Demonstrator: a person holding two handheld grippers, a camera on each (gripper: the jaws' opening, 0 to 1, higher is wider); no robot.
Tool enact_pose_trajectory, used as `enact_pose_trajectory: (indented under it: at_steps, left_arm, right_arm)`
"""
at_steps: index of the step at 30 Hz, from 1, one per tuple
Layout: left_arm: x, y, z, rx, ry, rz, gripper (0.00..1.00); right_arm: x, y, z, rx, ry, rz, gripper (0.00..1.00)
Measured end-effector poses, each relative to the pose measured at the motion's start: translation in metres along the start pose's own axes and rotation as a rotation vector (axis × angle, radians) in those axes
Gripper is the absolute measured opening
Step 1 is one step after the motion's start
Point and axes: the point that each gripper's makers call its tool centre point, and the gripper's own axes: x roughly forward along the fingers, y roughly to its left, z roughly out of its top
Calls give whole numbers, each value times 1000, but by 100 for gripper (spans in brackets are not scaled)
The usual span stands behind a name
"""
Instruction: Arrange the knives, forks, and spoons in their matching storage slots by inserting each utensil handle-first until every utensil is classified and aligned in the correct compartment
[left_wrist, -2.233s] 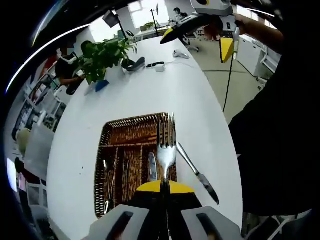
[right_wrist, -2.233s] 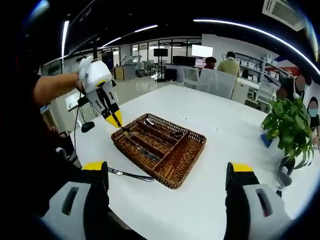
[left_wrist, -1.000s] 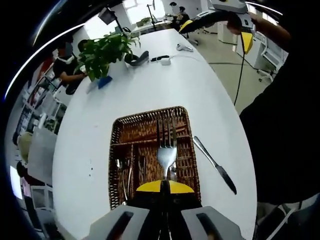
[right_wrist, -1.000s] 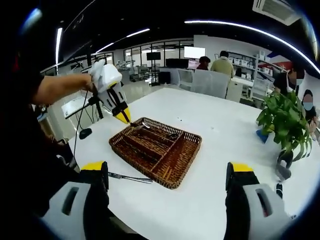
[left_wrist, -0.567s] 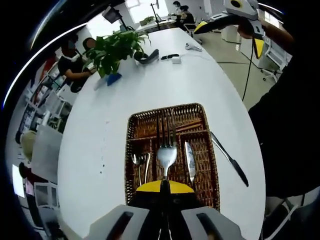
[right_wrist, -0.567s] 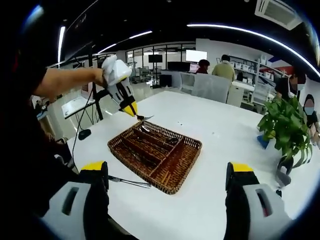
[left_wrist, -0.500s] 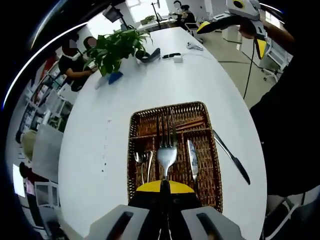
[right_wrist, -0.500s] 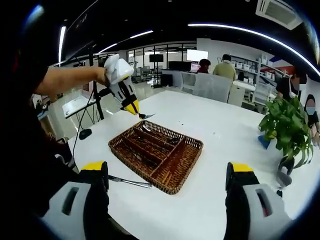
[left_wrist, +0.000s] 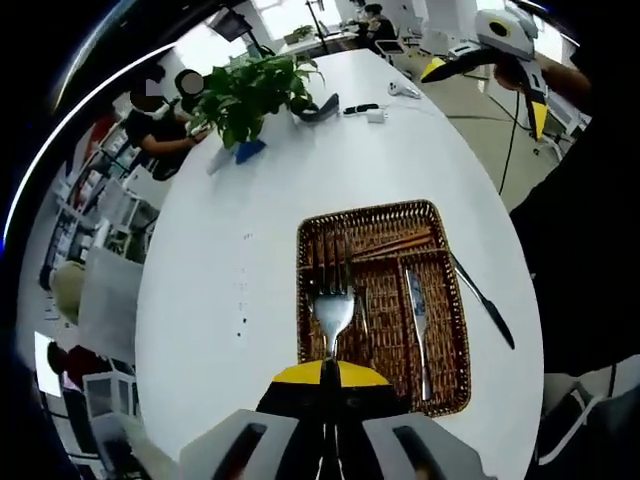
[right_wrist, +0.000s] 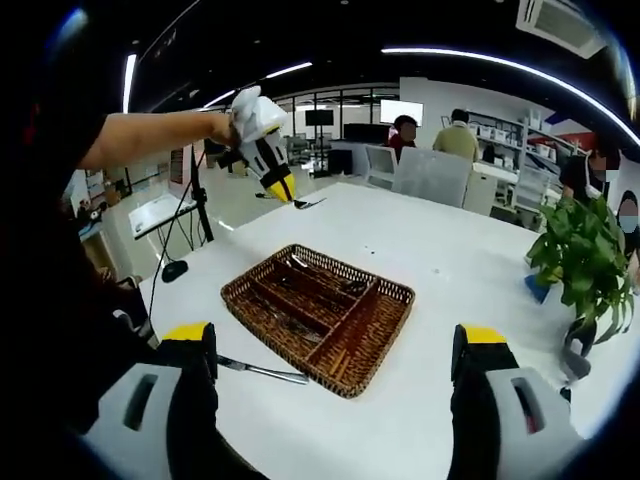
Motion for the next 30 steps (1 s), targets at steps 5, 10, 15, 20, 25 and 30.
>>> enact_pose_trajectory:
  at_steps: [5,10,15,20,25,30]
  left_arm:
    - [-1,11,4,-21,-21,23,0]
    - [6,10,6,1,-20,30,0]
    - [15,10,9,14,-12,31,0]
    - [33,3,8,11,-12,12,0]
    - [58,-6,1,-5,-4,-11,0]
    - [82,-13,-7,-18,2,-20,0]
  right_arm:
    - [1,1,2,2,-7,4,99]
    - [0,2,-2,11,-5,0,99]
    - [-5,1,-5,19,-5,-10,99]
    - [-12,1,-10,30,-6,-25,99]
    - [-17,2,-15,39,-3,-37,99]
    - [-19,2,-20,49,7,-47,99]
